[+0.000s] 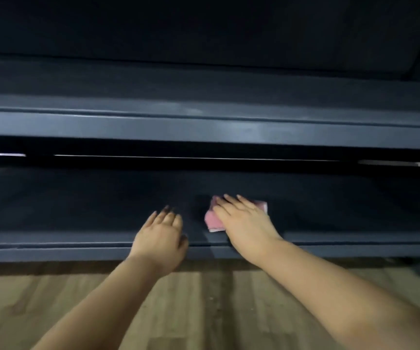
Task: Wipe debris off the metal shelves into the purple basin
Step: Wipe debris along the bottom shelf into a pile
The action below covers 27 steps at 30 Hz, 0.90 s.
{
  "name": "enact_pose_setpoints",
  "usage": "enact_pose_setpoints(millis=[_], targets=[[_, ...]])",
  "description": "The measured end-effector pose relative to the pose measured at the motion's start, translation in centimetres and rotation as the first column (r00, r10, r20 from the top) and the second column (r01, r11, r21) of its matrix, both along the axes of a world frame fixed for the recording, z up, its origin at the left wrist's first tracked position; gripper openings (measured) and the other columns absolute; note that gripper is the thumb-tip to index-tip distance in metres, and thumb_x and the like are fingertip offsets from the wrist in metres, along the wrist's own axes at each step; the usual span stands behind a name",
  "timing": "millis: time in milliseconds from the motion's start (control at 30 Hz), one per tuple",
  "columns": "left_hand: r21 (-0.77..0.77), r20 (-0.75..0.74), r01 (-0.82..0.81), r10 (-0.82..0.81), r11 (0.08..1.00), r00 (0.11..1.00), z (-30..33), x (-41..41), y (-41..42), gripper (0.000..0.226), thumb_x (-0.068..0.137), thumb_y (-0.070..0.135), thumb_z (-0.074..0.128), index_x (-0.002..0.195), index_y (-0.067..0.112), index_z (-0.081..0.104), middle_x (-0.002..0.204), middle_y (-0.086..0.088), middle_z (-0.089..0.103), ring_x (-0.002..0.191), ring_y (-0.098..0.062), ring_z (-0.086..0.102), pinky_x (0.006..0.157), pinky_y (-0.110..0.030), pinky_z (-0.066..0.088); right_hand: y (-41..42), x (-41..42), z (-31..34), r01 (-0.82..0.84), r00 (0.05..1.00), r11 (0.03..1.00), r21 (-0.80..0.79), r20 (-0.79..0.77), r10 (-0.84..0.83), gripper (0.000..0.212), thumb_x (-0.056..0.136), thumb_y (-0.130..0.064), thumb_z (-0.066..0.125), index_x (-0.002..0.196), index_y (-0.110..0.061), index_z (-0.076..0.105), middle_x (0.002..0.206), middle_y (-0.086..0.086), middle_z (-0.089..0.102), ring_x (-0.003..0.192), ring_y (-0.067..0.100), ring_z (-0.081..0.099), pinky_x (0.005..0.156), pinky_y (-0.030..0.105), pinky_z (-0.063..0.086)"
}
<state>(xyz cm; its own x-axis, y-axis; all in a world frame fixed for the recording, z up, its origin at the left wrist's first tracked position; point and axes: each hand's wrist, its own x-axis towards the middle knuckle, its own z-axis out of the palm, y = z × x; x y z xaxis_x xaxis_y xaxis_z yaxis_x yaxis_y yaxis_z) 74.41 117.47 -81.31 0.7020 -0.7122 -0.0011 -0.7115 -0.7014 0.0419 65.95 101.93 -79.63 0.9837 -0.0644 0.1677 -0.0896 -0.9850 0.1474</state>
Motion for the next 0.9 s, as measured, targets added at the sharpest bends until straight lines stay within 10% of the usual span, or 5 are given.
enact_pose_setpoints(millis=[133, 267, 400, 533, 900], targets=[[-0.095, -0.131, 0.001, -0.013, 0.995, 0.991, -1.5, -4.9, -8.9, 0.054, 0.103, 0.036, 0.027, 0.150, 0.011, 0.020, 0.160, -0.007, 0.011, 0.148, -0.017, 0.005, 0.117, -0.028, 0.002, -7.7, -5.7, 0.7, 0.025, 0.994, 1.000, -0.003, -0.104, -0.025, 0.063, 0.092, 0.002, 0.039, 0.149, -0.005, 0.014, 0.158, 0.008, 0.015, 0.146, 0.021, 0.013, 0.117, 0.028, -0.001], [-0.046, -0.101, 0.135, -0.139, 0.990, 0.985, -1.7, -8.6, -15.7, 0.053, 0.104, 0.036, 0.021, 0.151, 0.014, 0.015, 0.161, -0.003, 0.007, 0.148, -0.014, 0.000, 0.116, -0.026, -0.004, -15.4, -9.2, 0.3, 0.144, 0.985, 0.989, 0.009, -0.097, -0.143, 0.060, 0.091, 0.000, 0.038, 0.148, -0.002, 0.019, 0.156, 0.009, 0.022, 0.144, 0.022, 0.020, 0.117, 0.031, 0.006], [-0.059, -0.116, 0.138, -0.144, 0.989, 0.983, -1.4, -10.4, -20.7, 0.054, 0.104, 0.035, 0.022, 0.152, 0.012, 0.012, 0.161, -0.002, 0.007, 0.148, -0.013, -0.002, 0.116, -0.026, -0.003, -20.6, -10.4, -1.1, 0.194, 0.981, 0.981, 0.031, -0.019, -0.193, 0.061, 0.048, 0.004, 0.071, 0.109, 0.001, 0.067, 0.115, 0.014, 0.067, 0.106, 0.025, 0.065, 0.092, 0.033, 0.050], [0.036, -0.095, 0.140, -0.136, 0.989, 0.986, -0.9, -11.4, -23.4, 0.055, 0.104, 0.037, 0.021, 0.153, 0.013, 0.009, 0.161, -0.003, 0.003, 0.148, -0.013, -0.003, 0.115, -0.024, -0.006, -24.1, -9.4, -2.6, 0.168, 0.972, 0.982, 0.091, -0.180, -0.150, 0.061, 0.093, 0.001, 0.039, 0.149, -0.006, 0.017, 0.158, 0.008, 0.012, 0.145, 0.020, 0.014, 0.116, 0.028, 0.002], [0.233, -0.014, 0.107, -0.107, 0.967, 0.994, 1.8, -9.8, -24.2, 0.054, 0.104, 0.037, 0.028, 0.152, 0.019, 0.012, 0.160, 0.000, 0.008, 0.146, -0.016, 0.012, 0.113, -0.025, 0.008, -22.6, -4.2, -3.2, 0.107, 0.994, 0.964, 0.242, -0.058, -0.095, 0.055, 0.098, -0.005, 0.033, 0.149, -0.006, 0.013, 0.157, 0.008, 0.013, 0.145, 0.023, 0.013, 0.115, 0.033, 0.008]])
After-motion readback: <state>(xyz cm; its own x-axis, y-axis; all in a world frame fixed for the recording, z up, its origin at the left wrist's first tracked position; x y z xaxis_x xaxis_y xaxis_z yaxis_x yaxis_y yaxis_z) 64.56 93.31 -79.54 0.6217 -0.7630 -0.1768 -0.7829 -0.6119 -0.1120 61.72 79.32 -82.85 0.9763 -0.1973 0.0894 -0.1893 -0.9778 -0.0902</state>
